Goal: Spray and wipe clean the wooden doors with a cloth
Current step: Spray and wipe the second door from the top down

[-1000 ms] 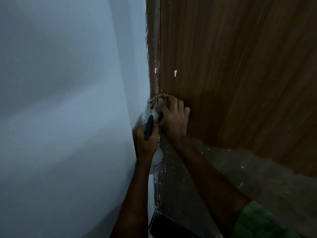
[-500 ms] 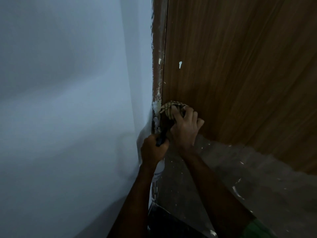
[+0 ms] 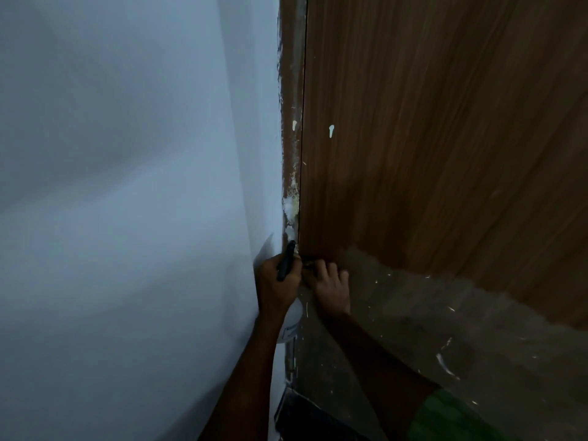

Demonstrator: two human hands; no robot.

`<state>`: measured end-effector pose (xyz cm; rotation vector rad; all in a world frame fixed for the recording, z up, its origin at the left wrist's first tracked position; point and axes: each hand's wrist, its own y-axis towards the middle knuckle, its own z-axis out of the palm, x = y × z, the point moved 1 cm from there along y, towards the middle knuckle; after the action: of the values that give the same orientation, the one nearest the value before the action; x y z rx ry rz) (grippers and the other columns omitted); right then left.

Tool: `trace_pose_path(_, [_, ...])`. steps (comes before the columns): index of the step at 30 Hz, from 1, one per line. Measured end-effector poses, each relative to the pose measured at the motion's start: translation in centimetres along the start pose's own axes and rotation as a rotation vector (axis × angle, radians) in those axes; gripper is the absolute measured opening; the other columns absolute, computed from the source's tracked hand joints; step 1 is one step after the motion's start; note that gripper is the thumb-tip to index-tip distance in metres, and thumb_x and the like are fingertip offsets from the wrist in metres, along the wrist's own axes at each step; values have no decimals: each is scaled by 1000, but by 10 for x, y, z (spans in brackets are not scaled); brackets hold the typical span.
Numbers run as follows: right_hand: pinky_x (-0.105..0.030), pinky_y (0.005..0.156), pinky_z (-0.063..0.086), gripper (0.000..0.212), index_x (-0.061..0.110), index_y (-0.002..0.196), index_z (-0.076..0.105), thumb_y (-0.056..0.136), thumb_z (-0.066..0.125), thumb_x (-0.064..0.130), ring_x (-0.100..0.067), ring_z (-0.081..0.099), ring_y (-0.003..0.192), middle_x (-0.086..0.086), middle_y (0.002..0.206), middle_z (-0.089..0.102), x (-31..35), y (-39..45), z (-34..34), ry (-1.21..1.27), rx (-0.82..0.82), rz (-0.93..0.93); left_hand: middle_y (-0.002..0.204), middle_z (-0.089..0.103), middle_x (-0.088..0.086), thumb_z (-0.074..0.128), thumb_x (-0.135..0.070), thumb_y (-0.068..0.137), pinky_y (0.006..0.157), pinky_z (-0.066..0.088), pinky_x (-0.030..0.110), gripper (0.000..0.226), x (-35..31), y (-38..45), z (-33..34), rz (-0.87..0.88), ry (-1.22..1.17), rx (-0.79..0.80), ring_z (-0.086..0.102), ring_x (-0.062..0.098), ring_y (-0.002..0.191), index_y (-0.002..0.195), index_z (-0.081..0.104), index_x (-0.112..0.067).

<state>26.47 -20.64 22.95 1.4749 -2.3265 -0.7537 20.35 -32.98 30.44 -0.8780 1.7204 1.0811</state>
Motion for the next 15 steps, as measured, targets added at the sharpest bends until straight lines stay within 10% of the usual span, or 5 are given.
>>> trace_pose_path(7, [-41, 78, 38, 42, 28, 129, 63, 88, 75, 32, -33, 51, 100, -13, 123, 55, 12, 68, -66, 44, -402, 250, 51, 55, -9, 71, -22, 99, 46, 40, 27, 43, -2, 4, -1, 3, -44, -21, 52, 9, 46, 59, 57, -26])
trace_pose_path(15, [-47, 77, 51, 52, 24, 111, 75, 65, 93, 10, -35, 53, 97, -13, 120, 57, -6, -13, -22, 80, -101, 206, 61, 67, 7, 72, -23, 100, 52, 48, 33, 30, -6, 16, 5, 20, -43, 26, 64, 23, 56, 72, 72, -12])
